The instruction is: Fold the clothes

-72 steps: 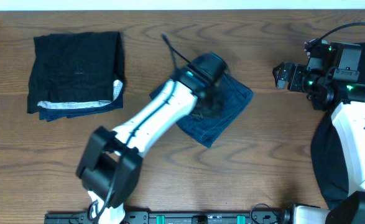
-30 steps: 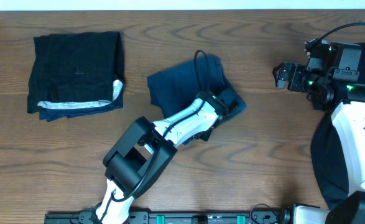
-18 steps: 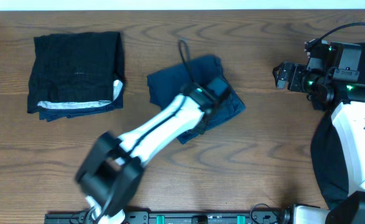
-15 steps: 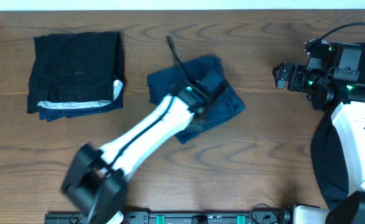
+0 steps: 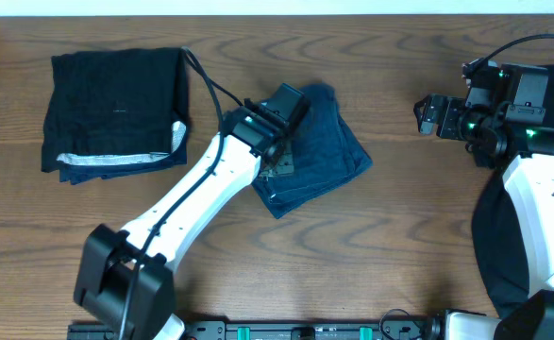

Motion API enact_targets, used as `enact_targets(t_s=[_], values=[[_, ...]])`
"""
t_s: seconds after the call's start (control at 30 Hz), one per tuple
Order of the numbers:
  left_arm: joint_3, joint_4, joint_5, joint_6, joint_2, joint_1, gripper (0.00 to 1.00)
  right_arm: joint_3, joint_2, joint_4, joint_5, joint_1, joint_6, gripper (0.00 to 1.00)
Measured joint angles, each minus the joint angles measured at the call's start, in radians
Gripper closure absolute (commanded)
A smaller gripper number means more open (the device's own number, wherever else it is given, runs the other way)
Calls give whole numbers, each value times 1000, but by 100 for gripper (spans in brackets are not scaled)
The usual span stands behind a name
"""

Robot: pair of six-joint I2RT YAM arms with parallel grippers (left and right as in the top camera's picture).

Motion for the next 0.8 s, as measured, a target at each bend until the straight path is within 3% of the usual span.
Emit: enact_targets(t_s=[0.47, 0.8], values=[[-70, 75, 107, -161, 171, -5, 37, 0, 0, 0, 0, 0, 0, 1], [-64, 39, 121, -159, 282, -5, 37, 0, 0, 0, 0, 0, 0, 1]])
